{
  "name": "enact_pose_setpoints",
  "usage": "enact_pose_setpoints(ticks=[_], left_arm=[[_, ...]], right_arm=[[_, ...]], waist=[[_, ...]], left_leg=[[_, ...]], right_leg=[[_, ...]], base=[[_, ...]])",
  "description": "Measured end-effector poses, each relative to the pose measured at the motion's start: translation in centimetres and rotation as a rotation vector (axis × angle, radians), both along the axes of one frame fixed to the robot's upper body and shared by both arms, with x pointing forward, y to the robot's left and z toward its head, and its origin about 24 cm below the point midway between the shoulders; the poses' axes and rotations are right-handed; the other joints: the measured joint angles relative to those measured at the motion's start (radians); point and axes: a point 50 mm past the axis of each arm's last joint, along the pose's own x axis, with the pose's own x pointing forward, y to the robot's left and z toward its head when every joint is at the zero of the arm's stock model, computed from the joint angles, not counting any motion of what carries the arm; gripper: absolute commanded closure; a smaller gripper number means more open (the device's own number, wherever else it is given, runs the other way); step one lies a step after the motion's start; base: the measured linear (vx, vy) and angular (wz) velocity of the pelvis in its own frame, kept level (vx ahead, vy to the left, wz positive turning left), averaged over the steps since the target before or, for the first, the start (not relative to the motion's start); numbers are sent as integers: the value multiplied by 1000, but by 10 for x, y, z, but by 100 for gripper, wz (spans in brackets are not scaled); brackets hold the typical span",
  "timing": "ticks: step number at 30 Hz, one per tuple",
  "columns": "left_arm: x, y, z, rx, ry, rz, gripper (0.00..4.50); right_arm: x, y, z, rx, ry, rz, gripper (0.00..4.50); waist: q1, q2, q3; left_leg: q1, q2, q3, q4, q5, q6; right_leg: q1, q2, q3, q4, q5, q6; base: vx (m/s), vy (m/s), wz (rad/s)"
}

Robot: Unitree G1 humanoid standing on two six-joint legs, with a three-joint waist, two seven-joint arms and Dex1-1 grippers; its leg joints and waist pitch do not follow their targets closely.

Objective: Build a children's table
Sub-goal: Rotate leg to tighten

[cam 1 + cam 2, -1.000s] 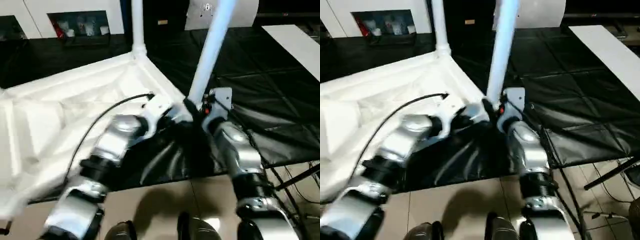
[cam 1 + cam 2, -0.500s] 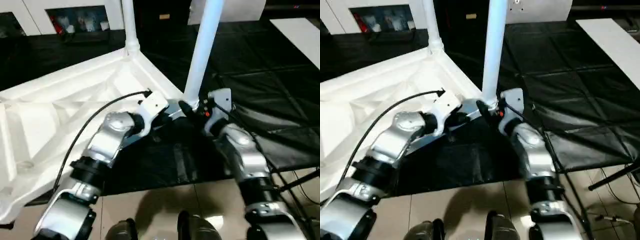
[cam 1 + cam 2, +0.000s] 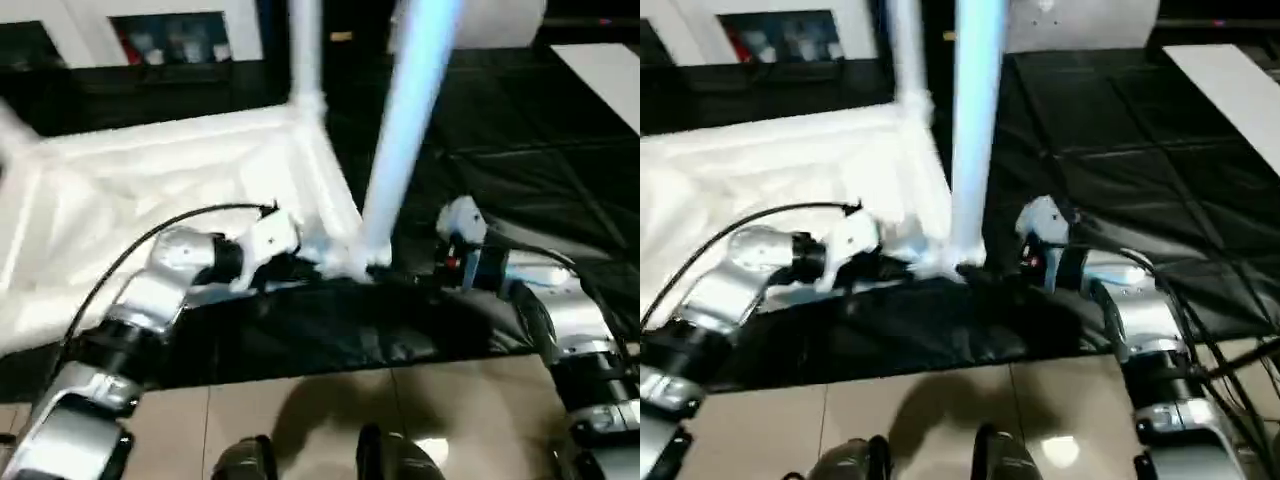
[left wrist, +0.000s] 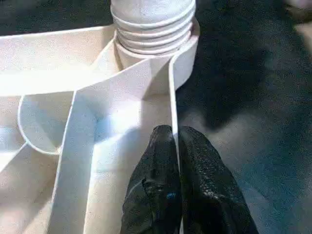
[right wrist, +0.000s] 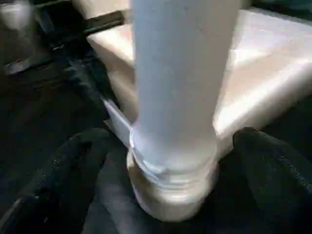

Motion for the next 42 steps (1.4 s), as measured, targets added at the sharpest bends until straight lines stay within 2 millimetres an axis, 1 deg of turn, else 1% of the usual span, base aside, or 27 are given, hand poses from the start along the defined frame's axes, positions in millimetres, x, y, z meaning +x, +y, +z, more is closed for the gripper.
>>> enact_pose_setpoints(ticks=[2,3,4,5,7,8,9,10,12,14,16,17,21,23,25,38,42], left_arm=[[-3,1,-1,12,8,-49,450],[-3,2,0,20,14,-76,450],[-3,3,0,29,13,-91,450],[-3,4,1,38,14,-104,450],[-3,5,1,48,19,-121,450],[-3,5,1,50,20,-126,450],[-3,5,1,52,19,-130,450],[-3,5,1,53,19,-132,450],[-2,6,1,54,20,-137,450],[-2,6,1,55,22,-141,450],[-2,6,1,56,21,-145,450],[-1,6,1,56,22,-148,450],[-1,7,1,58,23,-161,450],[-1,7,1,59,20,-166,450],[0,6,1,60,19,-169,450],[1,6,0,54,27,-163,450],[2,5,-1,48,40,-136,450]], right_arm=[[1,1,3,-22,-2,45,1],[2,3,4,-36,-1,77,18],[2,4,4,-45,0,99,18],[3,6,4,-52,6,120,38],[3,9,4,-63,15,160,44],[3,10,3,-66,18,172,60],[2,11,2,-70,24,185,60],[2,11,1,-74,29,192,70],[1,12,1,-83,39,215,92],[1,13,0,-88,45,234,97],[1,14,0,-97,54,256,127],[1,15,1,-101,54,266,127],[1,14,1,-106,54,275,166],[1,13,1,-108,54,278,173],[1,13,1,-109,54,279,192],[-3,13,-2,-98,57,264,199],[-3,14,-4,-62,83,222,199]], waist=[[10,-2,-1],[13,-4,-2],[14,-5,-3],[15,-7,-4],[16,-9,-5],[17,-10,-6],[17,-11,-6],[17,-12,-6],[17,-12,-6],[17,-12,-6],[18,-12,-6],[18,-12,-6],[21,-13,-6],[23,-13,-6],[25,-13,-6],[29,-14,-7],[30,-14,-7]], left_leg=[[0,0,0,1,0,0],[0,0,1,1,0,0],[0,0,1,1,0,0],[0,0,1,2,0,-1],[0,-1,1,2,1,-1],[0,0,1,2,1,-1],[0,0,1,2,1,-2],[0,0,1,2,1,-2],[0,0,1,2,1,-2],[0,0,1,2,1,-2],[0,0,1,2,1,-2],[0,0,1,2,1,-2],[0,0,1,2,1,-2],[0,0,1,2,1,-2],[0,0,1,2,1,-3],[1,0,1,2,1,-4],[2,0,1,2,1,-5]], right_leg=[[0,-1,0,0,0,0],[1,-1,0,0,0,0],[1,-1,1,0,0,0],[1,-1,1,0,0,0],[1,-1,1,0,0,0],[1,-1,1,0,0,0],[1,-1,1,0,0,0],[1,-1,1,0,0,0],[1,-1,1,0,0,1],[1,-1,1,0,0,1],[0,-1,1,1,0,1],[0,-1,1,1,0,1],[0,-1,1,1,-1,1],[1,-1,1,1,-1,1],[1,-1,1,1,-1,1],[1,-1,1,1,-1,1],[2,-1,1,2,-1,1]], base=[[0,0,0],[0,0,0],[0,0,0],[0,0,0],[0,0,0],[0,0,0],[0,0,0],[0,0,0],[0,0,0],[0,0,0],[0,0,0],[0,0,0],[0,0,0],[0,0,0],[0,0,0],[0,0,0],[0,0,0]])
